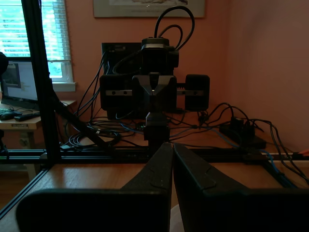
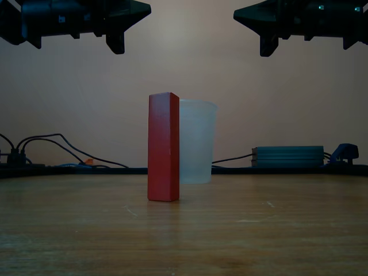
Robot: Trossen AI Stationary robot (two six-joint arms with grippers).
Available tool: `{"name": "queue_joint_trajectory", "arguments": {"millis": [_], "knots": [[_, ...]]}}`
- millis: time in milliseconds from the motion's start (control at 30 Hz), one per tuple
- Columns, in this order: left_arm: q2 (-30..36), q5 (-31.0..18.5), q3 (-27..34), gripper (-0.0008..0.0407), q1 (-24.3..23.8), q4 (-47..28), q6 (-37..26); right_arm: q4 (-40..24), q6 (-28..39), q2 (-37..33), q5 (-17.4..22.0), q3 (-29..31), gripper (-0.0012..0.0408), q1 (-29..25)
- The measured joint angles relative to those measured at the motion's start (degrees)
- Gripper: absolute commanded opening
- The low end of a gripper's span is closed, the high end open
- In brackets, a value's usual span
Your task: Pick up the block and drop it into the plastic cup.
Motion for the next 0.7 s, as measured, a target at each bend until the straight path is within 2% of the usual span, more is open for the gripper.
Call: {"name": "queue_joint_trajectory", "arguments": {"millis": [700], "knots": [[0.0, -0.04, 0.0, 0.0, 0.0, -0.13, 0.0, -0.59, 0.09, -0.04, -0.48, -0.02, 0.0, 0.0]]}}
